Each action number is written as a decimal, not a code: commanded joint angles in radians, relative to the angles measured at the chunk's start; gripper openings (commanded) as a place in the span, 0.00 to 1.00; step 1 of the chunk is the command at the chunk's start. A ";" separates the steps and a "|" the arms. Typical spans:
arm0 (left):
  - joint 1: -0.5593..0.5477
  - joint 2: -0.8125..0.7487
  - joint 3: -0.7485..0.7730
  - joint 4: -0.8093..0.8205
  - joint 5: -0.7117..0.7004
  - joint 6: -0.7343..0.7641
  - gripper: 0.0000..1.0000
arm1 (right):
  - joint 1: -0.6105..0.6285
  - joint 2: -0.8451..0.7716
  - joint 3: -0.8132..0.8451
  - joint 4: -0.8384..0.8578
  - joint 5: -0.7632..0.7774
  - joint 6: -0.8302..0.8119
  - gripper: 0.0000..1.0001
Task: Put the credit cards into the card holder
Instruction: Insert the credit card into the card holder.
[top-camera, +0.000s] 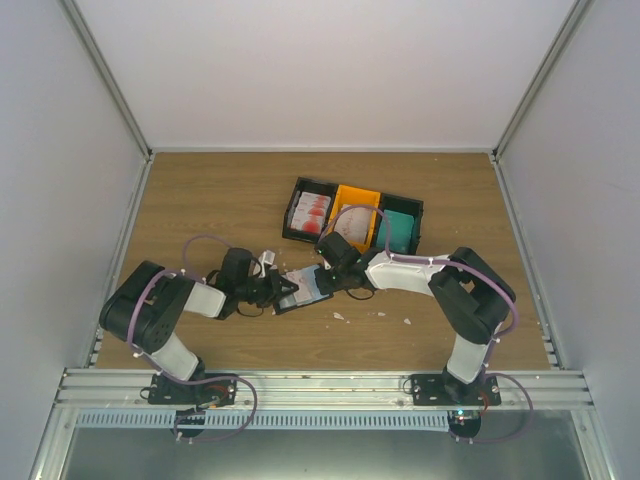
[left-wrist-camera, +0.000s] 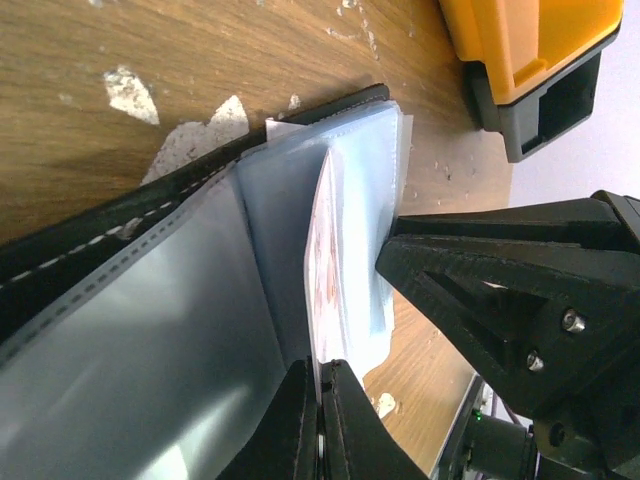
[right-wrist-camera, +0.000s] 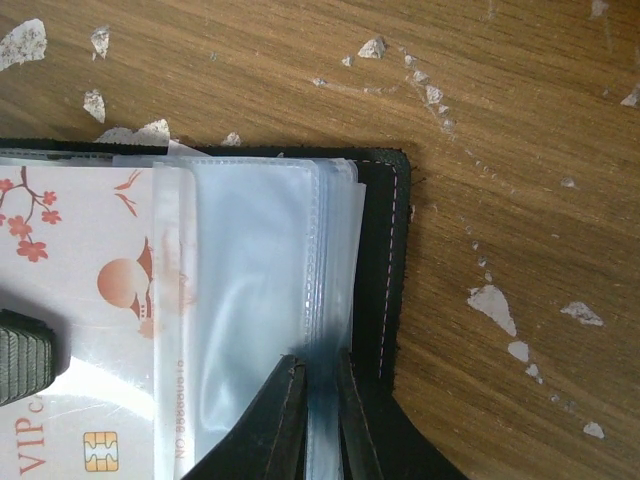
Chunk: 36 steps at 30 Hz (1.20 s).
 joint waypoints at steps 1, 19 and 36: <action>-0.019 0.016 -0.033 0.059 -0.070 -0.028 0.00 | 0.011 0.064 -0.053 -0.068 0.015 0.012 0.12; -0.128 0.143 0.031 0.148 -0.077 -0.085 0.02 | 0.010 0.052 -0.064 -0.055 -0.008 0.019 0.12; -0.144 0.083 0.060 0.007 -0.114 0.014 0.14 | 0.010 -0.117 -0.082 -0.030 0.051 0.047 0.36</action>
